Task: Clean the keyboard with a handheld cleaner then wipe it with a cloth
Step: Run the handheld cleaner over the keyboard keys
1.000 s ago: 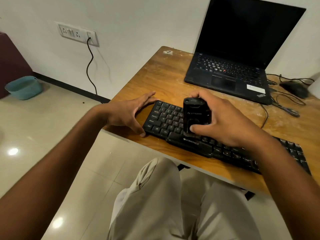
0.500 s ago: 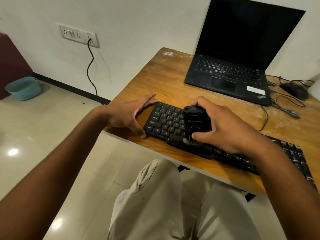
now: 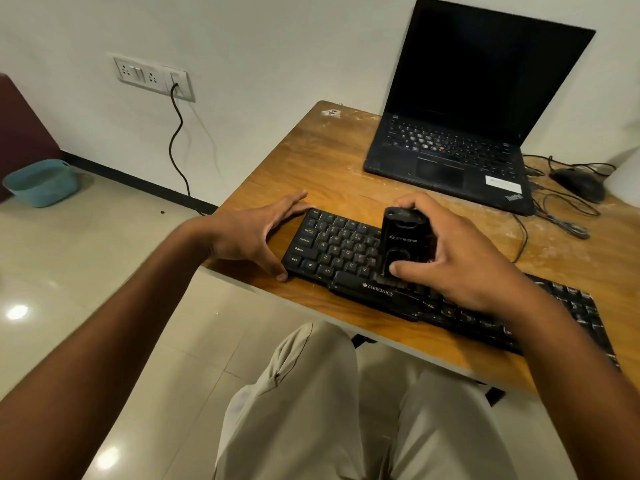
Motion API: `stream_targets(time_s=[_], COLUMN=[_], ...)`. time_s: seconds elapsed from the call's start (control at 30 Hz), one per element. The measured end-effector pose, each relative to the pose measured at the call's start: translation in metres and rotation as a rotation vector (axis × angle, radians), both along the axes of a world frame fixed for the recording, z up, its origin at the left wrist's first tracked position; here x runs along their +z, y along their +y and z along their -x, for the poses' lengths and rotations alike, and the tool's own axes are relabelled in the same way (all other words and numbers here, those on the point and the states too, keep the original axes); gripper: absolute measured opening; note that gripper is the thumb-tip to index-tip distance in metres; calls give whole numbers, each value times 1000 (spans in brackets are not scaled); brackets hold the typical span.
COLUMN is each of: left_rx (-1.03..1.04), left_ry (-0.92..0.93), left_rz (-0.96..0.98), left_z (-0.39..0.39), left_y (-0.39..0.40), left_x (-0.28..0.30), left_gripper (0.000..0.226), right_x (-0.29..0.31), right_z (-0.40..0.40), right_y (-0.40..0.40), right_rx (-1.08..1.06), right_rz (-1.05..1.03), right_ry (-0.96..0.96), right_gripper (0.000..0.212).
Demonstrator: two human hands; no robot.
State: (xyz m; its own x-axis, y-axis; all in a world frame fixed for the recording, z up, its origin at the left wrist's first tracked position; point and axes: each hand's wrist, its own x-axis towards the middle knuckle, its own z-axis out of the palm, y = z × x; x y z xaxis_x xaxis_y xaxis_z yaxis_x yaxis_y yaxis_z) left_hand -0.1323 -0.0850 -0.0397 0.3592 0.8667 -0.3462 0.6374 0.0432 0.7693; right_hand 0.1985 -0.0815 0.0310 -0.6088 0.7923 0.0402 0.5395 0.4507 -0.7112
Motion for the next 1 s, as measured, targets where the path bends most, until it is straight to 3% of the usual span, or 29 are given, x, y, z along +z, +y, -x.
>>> stream_targets(time_s=[0.3, 0.63, 1.0], left_rx=[2, -172, -165], left_ry=[46, 369, 391], left_rz=[13, -187, -170], left_z=[-12, -66, -67], left_y=[1, 16, 16], left_x=[15, 29, 30], left_gripper=[151, 153, 158], right_x=[1, -15, -20], right_z=[-16, 19, -13], right_y=[33, 61, 64], right_rx=[-267, -201, -170], right_rz=[-143, -135, -154], right_ry=[153, 191, -62], right_gripper=[63, 64, 68])
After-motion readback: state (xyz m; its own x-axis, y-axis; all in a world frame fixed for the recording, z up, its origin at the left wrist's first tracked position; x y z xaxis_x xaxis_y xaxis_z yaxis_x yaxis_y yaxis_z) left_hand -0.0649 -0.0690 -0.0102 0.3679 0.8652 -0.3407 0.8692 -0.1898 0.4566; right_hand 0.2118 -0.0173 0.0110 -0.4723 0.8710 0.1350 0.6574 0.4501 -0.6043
